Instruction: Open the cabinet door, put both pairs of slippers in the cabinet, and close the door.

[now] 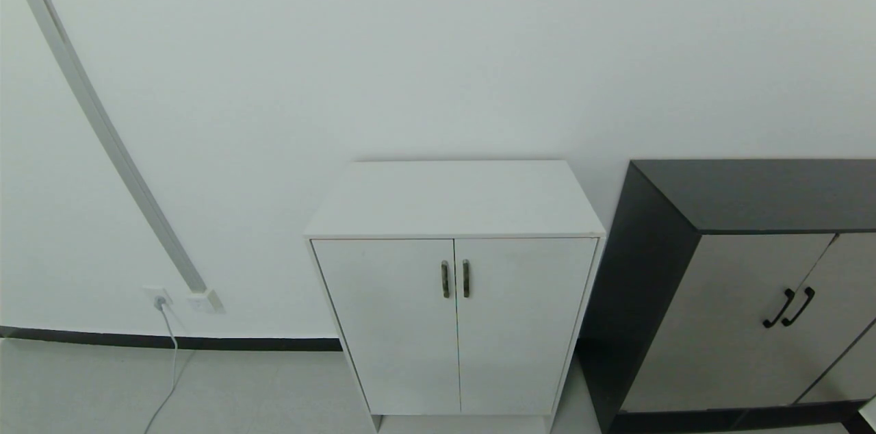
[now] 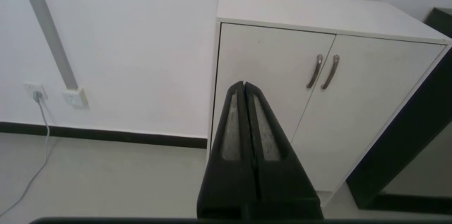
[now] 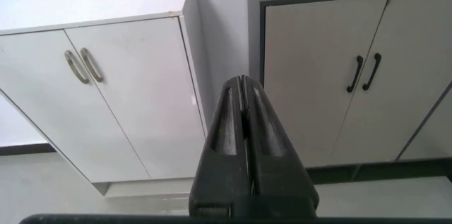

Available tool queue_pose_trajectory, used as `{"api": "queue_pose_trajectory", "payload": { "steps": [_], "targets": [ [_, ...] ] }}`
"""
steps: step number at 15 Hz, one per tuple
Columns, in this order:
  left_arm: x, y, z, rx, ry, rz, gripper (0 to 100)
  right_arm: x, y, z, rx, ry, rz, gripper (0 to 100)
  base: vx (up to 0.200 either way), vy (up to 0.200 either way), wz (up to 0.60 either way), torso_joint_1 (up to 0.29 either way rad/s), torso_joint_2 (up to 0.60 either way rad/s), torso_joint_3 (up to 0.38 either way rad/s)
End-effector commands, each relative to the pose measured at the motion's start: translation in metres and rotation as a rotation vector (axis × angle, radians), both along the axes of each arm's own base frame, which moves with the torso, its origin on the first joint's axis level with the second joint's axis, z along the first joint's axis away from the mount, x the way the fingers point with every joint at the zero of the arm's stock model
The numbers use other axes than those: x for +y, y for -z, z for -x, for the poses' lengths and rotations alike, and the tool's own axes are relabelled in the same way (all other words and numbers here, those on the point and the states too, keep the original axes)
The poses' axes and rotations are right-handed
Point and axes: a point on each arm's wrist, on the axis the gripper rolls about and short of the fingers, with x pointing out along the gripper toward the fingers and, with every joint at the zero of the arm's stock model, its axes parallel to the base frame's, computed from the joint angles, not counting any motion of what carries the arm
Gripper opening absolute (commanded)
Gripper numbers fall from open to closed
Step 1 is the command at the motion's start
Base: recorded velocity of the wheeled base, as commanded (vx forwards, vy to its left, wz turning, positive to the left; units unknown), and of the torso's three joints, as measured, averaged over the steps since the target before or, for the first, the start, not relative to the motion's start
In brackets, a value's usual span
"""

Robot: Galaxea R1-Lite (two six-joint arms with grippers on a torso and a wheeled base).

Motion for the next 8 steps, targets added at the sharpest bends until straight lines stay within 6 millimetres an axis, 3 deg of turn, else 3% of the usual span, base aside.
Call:
{"api": "queue_pose_trajectory", "payload": {
  "steps": [1,8],
  "targets": [
    [0.0,-0.0001,0.0,-0.001,-0.001,0.0,0,0.0,-0.0001,-0.0001,0.001,0.0,0.001,0,0.0,0.0,0.0,0.0,0.0,0.0],
    [0.0,-0.0001,0.0,-0.001,-0.001,0.001,0,0.0001,0.0001,-0.0001,0.003,-0.006,0.013,0,0.0,0.0,0.0,0.0,0.0,0.0]
  ]
}}
